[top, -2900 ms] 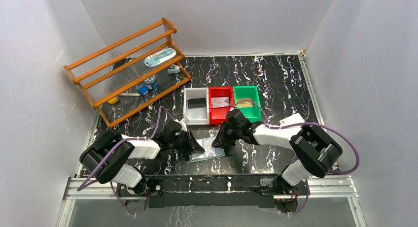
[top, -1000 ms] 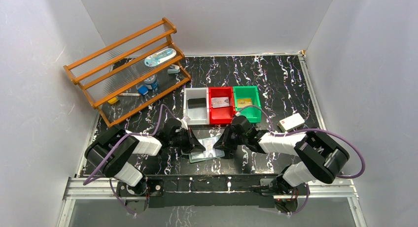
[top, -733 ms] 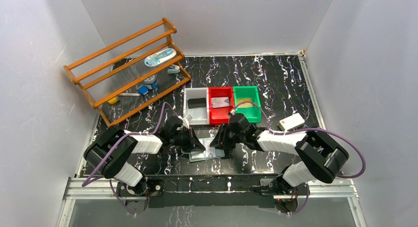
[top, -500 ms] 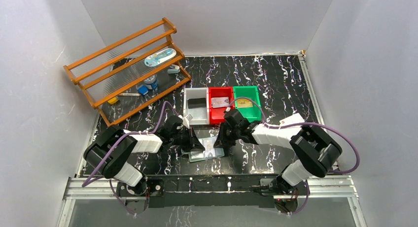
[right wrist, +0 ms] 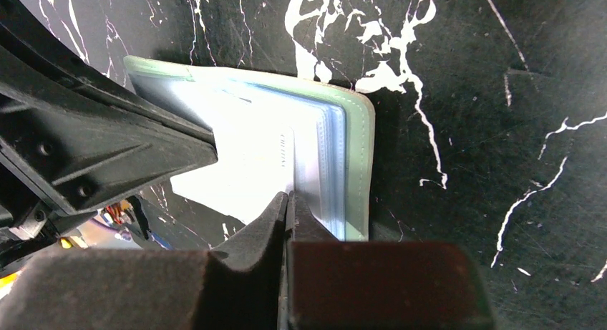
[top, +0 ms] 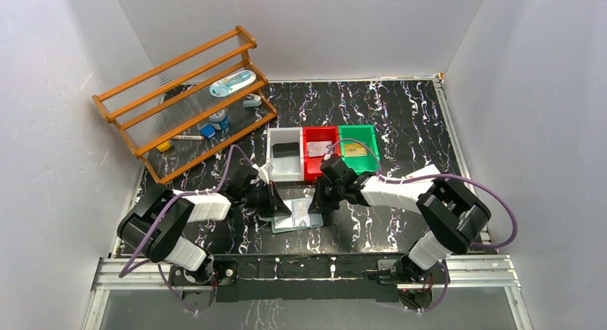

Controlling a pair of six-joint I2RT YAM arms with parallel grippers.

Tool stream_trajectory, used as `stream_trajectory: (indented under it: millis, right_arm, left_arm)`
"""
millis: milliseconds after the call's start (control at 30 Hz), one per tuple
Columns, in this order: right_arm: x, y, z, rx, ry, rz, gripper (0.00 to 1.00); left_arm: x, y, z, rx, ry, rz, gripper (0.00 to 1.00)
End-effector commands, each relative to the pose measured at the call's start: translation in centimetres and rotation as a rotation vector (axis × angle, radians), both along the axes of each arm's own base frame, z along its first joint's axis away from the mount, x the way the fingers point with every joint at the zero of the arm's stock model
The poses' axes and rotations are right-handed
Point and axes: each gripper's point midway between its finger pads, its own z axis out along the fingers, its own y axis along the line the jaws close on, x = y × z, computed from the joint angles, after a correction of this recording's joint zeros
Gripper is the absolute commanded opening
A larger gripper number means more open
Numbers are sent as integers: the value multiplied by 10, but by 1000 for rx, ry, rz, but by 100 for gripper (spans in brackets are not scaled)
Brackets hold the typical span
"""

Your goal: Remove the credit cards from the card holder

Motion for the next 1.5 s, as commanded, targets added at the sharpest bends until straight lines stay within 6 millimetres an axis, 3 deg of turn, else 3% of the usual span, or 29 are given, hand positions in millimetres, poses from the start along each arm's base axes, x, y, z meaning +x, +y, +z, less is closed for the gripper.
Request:
stream_trajectory:
  millis: [0,167,367,533,833,1000,1233,1333,1467]
  right_arm:
    - [-19,-53,-49,-257,62,-17,9]
    - [-22,-45,-49,-212,87,-36,12]
    - [-24,-33,-45,-136,115,-57,24]
    - [-32,-22,-47,-25,157,-99,27]
    - [-35,-14,-47,28,181,-99,19]
    - [-36,-18,-48,8,172,-93,18]
    - [-31,-24,-37,-37,129,-71,26]
    - [-29,-33,-41,-98,113,-77,30]
    - [-30,-39,-48,-152,116,-53,28]
  left_arm:
    - [-2,14,-4,36,-9,-3,0]
    - [-4,7,2,-16,2,-21,0]
    - [-5,-3,3,-83,58,-19,22]
    - [-11,-5,-6,-129,117,12,27]
    - [-15,-11,-6,-186,130,-30,22]
    - [-8,-13,-2,-186,102,-21,0]
    - [-9,-3,-5,-114,71,6,0]
    - [-9,4,-7,-60,51,0,0]
    - [-9,9,-4,-16,20,-13,0]
